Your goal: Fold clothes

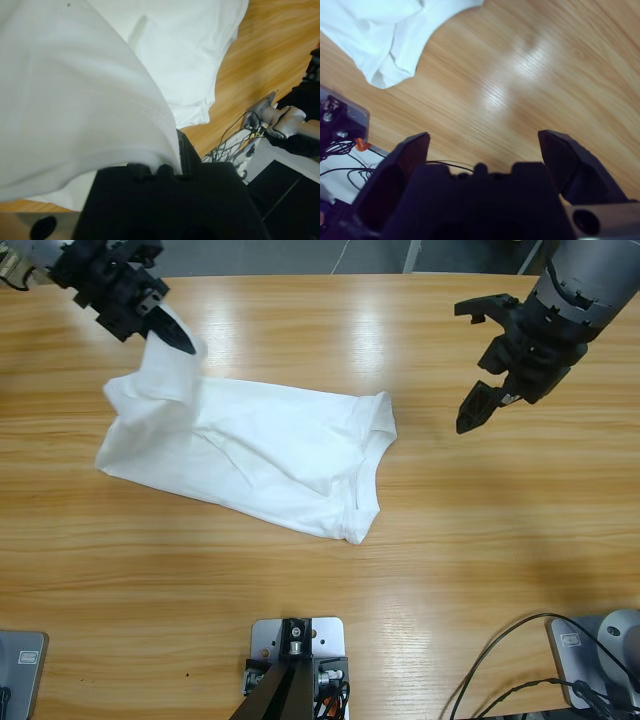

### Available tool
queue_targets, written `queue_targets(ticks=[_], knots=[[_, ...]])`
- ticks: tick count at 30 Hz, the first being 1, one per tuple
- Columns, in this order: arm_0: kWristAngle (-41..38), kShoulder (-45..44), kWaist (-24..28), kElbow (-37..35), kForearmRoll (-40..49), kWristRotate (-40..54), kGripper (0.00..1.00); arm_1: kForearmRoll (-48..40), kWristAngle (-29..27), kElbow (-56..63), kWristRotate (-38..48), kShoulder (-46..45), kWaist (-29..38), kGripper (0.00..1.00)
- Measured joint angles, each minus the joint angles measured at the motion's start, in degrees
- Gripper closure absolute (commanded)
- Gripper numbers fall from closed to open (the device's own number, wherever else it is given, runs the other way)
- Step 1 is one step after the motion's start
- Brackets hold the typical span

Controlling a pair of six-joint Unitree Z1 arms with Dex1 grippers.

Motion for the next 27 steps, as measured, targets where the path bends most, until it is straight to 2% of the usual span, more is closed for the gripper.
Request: queue_targets(ticks=[10, 17, 27], knots=[[-1.12, 5.64, -7.5, -3.74, 0.87, -1.15, 1.0, -1.19, 0.0, 2.7, 0.0, -0.72, -1.4, 0.119], [-1.47, 9.23, -12.59, -10.55, 1.89, -3.41, 1.0, -1.36, 0.0, 3.98, -0.04, -3.01, -2.06, 0.119], [-2.11, 14.18, -16.73, -14.97, 3.41, -3.99, 1.0, -1.75, 0.0, 4.98, -0.12, -3.04, -2.37, 0.116]])
